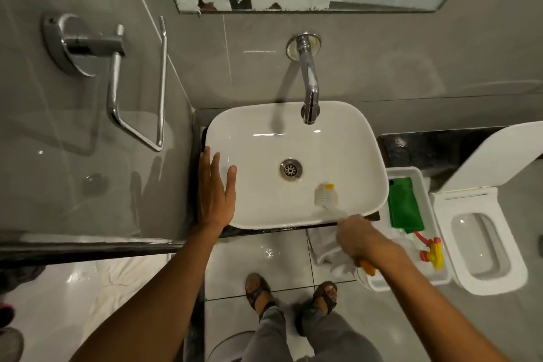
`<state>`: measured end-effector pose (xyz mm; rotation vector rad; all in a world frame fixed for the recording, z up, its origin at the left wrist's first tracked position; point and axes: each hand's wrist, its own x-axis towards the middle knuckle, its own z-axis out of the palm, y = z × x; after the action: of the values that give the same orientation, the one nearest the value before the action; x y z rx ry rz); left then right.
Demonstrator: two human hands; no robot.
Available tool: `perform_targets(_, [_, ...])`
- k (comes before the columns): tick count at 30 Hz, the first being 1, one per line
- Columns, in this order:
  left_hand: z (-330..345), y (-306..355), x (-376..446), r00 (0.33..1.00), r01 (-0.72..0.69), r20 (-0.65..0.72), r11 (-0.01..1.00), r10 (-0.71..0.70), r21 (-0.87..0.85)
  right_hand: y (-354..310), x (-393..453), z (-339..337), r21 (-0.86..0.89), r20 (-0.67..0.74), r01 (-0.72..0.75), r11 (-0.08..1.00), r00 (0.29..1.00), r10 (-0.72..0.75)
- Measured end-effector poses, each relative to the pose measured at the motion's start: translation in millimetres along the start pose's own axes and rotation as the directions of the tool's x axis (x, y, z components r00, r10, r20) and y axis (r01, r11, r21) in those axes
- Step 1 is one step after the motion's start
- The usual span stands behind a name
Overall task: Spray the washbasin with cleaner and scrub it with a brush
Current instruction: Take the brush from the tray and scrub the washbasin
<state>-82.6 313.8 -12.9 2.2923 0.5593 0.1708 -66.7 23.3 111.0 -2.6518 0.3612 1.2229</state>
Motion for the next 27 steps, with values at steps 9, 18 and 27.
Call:
perform_targets(9, [-3.1,4.6,-2.3,0.999,-0.029,0.023,0.997,0.027,0.072,-85.4,-35.2,35.5,0.201,0.164,0.22,0.955,0.953,-0.254])
perform_targets(18, [-15.0,34.0,-2.5,0.998,0.006,0.063,0.983,-0.018,0.181,-70.9,-40.1,53.9,0.477,0.001,0.193,0.857,0.975,-0.22])
perform_targets(27, [-16.4,173.7,23.5,0.986,-0.167,0.019,0.98,0.166,0.106,-28.5,-47.2,26.1,0.49,-0.109,0.252,0.834,0.968,-0.228])
